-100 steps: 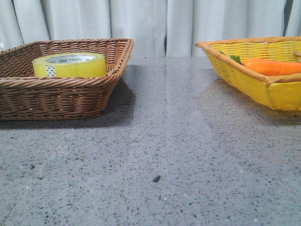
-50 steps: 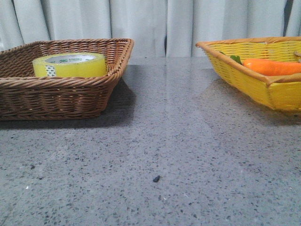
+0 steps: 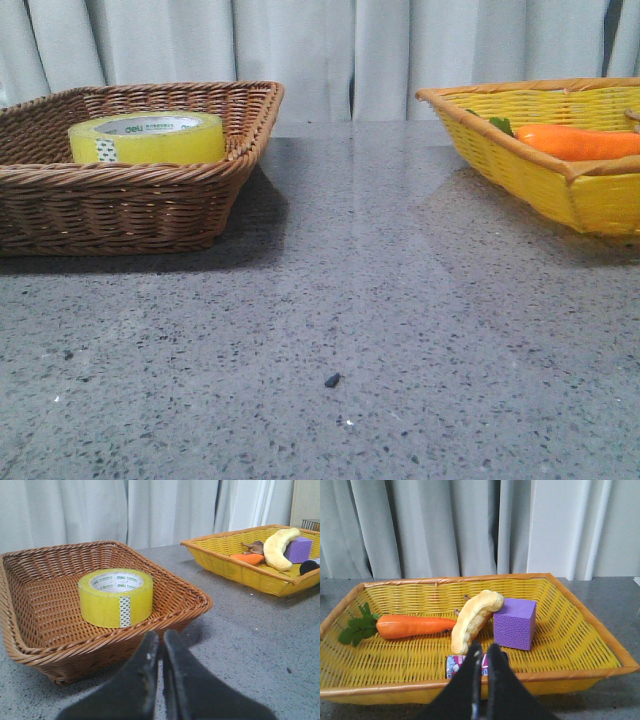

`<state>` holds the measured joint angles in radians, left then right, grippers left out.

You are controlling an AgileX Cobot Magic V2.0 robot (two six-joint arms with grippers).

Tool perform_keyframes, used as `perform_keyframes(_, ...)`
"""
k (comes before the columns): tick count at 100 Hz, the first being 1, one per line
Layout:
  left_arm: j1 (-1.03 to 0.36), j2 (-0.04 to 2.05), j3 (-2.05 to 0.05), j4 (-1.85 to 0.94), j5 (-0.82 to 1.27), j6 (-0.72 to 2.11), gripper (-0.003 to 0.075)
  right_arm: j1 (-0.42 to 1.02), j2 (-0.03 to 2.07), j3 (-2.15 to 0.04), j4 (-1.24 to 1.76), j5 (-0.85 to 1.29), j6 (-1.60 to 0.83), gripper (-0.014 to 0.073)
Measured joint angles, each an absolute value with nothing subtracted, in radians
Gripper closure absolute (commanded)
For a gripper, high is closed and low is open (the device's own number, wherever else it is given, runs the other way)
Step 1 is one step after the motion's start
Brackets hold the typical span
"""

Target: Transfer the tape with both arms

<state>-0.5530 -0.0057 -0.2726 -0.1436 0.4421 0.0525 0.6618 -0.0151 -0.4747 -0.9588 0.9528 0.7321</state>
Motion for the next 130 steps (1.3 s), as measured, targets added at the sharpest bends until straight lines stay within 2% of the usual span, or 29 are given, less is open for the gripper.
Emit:
perform_keyframes(38,-0.553,-0.006,-0.267,-0.144,0.438,0.053,0.0741,0.662,-0.015,-0.475,-0.959,0.955,0.734,0.0668)
perform_keyframes(55,-0.538,-0.006,-0.193,-0.144,0.413,0.053,0.0741,0.662,-0.015,-0.475,-0.959,0.955,0.734,0.0668)
perform_keyframes(90,-0.265,-0.006,0.0,-0.144,0.257,0.053,0.0741,0.662,-0.015,-0.475,-0.959,0.955,0.734,0.0668)
perform_keyframes(102,-0.173,-0.006,0.004,-0.133,0.263,0.053,0.0741,0.662,-0.015,-0.475,-0.959,0.957,0.734,0.0668)
perform_keyframes(130,-0.123,-0.006,0.004,-0.117,0.329,0.053,0.0741,0.662,-0.015,-0.475,-0.959,0.957,0.734,0.0668)
